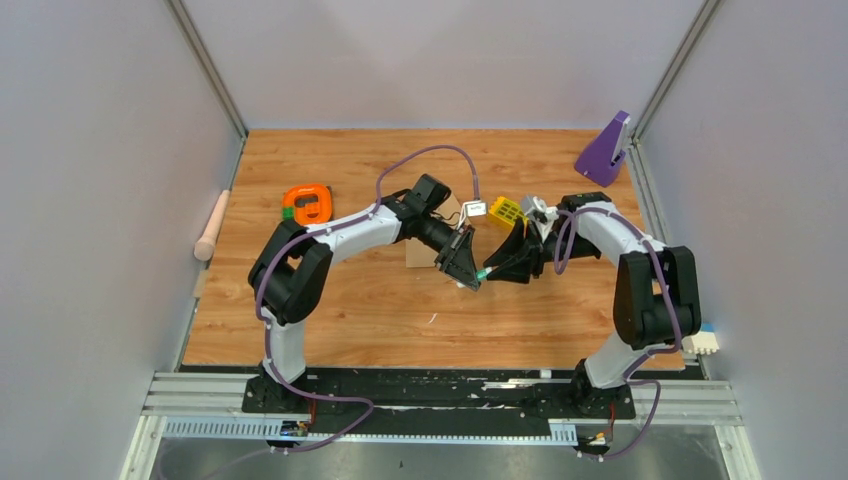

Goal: Place the letter into the envelope and seal it
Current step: Unscrew the solid glue.

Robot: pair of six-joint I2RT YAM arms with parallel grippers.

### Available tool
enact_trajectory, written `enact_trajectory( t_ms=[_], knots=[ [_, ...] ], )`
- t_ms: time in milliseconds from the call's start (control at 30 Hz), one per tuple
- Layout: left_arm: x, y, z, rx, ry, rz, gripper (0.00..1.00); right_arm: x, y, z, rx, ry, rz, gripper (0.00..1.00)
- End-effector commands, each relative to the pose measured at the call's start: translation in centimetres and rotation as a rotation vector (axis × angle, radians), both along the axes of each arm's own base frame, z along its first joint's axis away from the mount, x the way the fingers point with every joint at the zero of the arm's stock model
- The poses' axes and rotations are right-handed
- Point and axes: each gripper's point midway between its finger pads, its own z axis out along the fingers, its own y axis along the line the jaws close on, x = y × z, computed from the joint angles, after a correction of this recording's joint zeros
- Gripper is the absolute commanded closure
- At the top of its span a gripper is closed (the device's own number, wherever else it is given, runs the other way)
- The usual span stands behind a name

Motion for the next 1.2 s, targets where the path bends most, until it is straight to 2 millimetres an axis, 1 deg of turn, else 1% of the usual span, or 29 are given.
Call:
enact_trajectory(
  t_ms=[0, 100, 200, 300, 400, 567, 633, 733, 800, 900, 933, 1000, 1067, 1133, 1167],
  knots=[
    [0.8, 0.1, 2.4, -0.067, -0.059, 0.008, 1.00, 0.9, 0.2, 1.0, 0.041, 0.008, -0.024, 0.64],
    [0.8, 0.1, 2.5, -0.073, -0.057, 0.005, 1.00, 1.0, 0.2, 1.0, 0.041, 0.012, -0.027, 0.65],
    [0.8, 0.2, 2.6, -0.077, -0.056, 0.005, 1.00, 1.1, 0.1, 1.1, 0.046, 0.018, -0.035, 0.59],
    [0.9, 0.3, 2.8, -0.083, -0.053, 0.007, 1.00, 1.2, 0.0, 1.1, 0.046, 0.018, -0.037, 0.59],
    [1.0, 0.4, 2.8, -0.087, -0.053, 0.011, 1.00, 1.5, -0.2, 0.9, 0.045, 0.028, -0.047, 0.64],
    [1.2, 0.4, 2.7, -0.078, -0.072, 0.023, 1.00, 1.8, -0.1, 0.9, 0.041, 0.059, -0.048, 0.80],
    [1.5, 0.4, 2.3, -0.062, -0.098, 0.036, 1.00, 2.0, -0.1, 1.0, 0.042, 0.087, -0.051, 0.84],
    [2.1, 0.4, 2.1, -0.022, -0.145, 0.069, 1.00, 2.7, 0.0, 1.4, 0.042, 0.190, -0.054, 0.84],
    [3.0, 0.4, 1.8, 0.001, -0.218, 0.104, 1.00, 3.5, 0.1, 1.5, 0.040, 0.287, -0.058, 0.84],
    [4.9, 0.4, 0.6, 0.085, -0.356, 0.190, 1.00, 4.8, 0.4, 1.7, 0.050, 0.459, -0.063, 0.84],
    [5.2, 0.5, 0.4, 0.103, -0.383, 0.206, 1.00, 5.4, 0.5, 1.8, 0.057, 0.504, -0.064, 0.84],
    [6.0, 0.4, 0.2, 0.134, -0.464, 0.248, 1.00, 6.1, 0.6, 2.1, 0.070, 0.606, -0.063, 0.81],
    [6.4, 0.3, 0.0, 0.160, -0.521, 0.274, 1.00, 6.5, 0.7, 2.4, 0.086, 0.653, -0.064, 0.72],
    [6.8, 0.3, 0.1, 0.176, -0.555, 0.296, 1.00, 6.4, 0.7, 2.7, 0.095, 0.629, -0.065, 0.62],
    [6.8, 0.3, 0.2, 0.174, -0.558, 0.299, 1.00, 6.2, 0.6, 2.8, 0.094, 0.597, -0.066, 0.52]
  ],
)
